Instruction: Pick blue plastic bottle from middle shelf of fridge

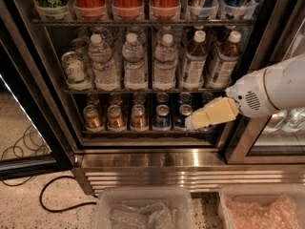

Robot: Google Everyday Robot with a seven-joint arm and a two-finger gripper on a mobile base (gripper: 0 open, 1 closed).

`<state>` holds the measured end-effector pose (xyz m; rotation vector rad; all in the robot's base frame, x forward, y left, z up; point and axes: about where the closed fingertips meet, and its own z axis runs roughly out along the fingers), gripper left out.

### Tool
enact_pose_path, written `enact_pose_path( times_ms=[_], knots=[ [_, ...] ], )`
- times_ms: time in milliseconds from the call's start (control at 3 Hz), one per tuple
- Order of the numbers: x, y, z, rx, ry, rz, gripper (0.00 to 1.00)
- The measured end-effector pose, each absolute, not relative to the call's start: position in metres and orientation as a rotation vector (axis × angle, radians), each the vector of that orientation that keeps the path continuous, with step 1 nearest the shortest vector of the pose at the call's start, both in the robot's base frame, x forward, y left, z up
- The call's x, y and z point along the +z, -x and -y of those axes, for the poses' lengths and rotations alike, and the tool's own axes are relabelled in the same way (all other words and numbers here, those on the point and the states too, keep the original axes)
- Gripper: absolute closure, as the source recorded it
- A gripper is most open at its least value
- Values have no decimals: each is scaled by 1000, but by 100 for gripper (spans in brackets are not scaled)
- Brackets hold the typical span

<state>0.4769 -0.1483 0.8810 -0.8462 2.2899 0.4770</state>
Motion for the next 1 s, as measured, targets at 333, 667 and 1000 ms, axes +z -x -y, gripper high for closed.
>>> enact_pose_path(
  times_ms=[333, 667, 1000],
  knots=[
    [881, -502, 147, 486, 730, -2235, 0],
    [883, -518, 145, 424, 654, -2214, 0],
    [885, -529, 143, 368, 581, -2203, 0]
  ],
)
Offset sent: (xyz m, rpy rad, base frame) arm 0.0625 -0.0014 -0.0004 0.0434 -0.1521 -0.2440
